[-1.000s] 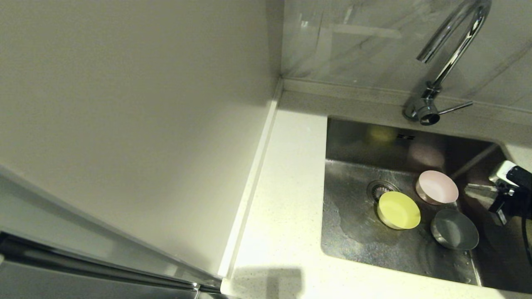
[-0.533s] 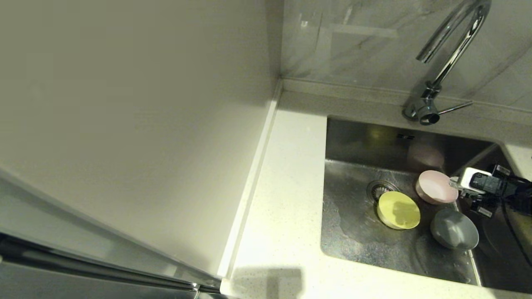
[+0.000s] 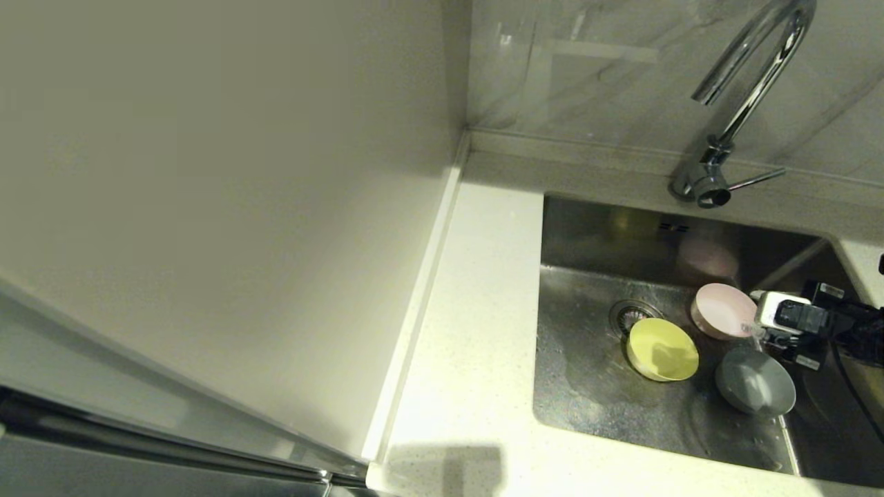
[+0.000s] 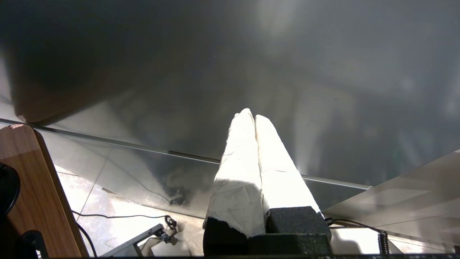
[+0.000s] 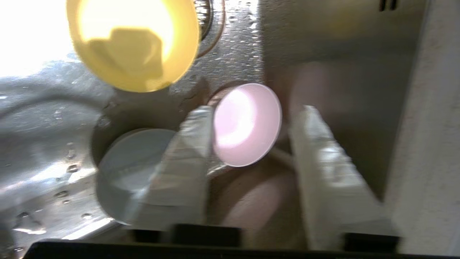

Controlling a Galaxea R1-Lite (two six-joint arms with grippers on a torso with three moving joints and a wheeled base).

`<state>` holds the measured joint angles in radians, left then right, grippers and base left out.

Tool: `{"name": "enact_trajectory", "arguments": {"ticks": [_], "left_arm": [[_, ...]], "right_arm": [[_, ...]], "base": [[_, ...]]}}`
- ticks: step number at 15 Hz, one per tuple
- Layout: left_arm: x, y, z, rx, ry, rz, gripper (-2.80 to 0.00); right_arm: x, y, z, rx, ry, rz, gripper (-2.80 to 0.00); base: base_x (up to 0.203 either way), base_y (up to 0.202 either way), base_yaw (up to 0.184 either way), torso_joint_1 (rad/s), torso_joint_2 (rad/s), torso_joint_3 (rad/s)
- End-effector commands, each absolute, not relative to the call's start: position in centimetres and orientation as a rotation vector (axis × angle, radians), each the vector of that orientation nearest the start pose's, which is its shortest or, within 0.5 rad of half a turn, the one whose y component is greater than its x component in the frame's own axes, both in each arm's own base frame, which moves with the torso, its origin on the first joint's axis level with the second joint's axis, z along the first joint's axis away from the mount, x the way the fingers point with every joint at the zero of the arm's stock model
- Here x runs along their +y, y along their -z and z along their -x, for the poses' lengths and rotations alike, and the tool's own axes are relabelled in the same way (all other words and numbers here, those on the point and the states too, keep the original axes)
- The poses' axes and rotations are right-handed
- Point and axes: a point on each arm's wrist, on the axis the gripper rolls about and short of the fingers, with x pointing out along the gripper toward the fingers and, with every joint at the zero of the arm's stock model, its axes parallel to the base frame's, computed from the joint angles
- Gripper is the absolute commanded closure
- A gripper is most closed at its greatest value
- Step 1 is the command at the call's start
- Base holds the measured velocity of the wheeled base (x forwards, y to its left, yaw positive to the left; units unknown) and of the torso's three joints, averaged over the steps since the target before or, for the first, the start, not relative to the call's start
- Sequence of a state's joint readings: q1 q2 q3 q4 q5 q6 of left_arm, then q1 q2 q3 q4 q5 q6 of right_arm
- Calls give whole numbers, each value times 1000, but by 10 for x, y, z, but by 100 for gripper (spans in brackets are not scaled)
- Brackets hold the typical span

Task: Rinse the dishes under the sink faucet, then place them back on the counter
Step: Put a bowl back to the table from the sink

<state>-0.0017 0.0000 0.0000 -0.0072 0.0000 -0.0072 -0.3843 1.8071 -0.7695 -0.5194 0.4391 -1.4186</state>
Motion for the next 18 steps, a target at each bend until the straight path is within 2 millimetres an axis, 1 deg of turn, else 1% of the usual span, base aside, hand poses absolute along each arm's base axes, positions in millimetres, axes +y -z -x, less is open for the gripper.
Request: {"name": "enact_trajectory", "arguments": {"ticks": [1,3,6,8,10,11,15,18], "left_arm": [[0,-75,23,-5,2,8,0],[0,-75,23,-5,2,8,0],[0,-75,23,-5,2,8,0],[0,-75,23,-5,2,8,0],[0,-75,23,-5,2,8,0],[0,-75,23,-5,2,8,0],[0,-75,23,-5,2,8,0],[0,-75,23,-5,2,8,0]], "right_arm": [[-106,-126,-290,376,-392,1174,-280],[-106,-125,-287,474,-357,1177,-280],[-89,-119,-281,755,-384,1142,-280],[-62,-122,-277,920,-388,987,-280],[-31,-126,-274,1022,-383,853,-280],[-20,-128,-274,1029,-387,826,-280],[12,-128,-274,992,-458,780,-280],[51,-130,-278,994,-375,546,-280]], "base": [[0,0,0,0,0,0],[0,0,0,0,0,0],[0,0,0,0,0,0],[0,0,0,0,0,0],[0,0,0,0,0,0],[0,0,0,0,0,0],[0,0,0,0,0,0],[0,0,0,0,0,0]]}}
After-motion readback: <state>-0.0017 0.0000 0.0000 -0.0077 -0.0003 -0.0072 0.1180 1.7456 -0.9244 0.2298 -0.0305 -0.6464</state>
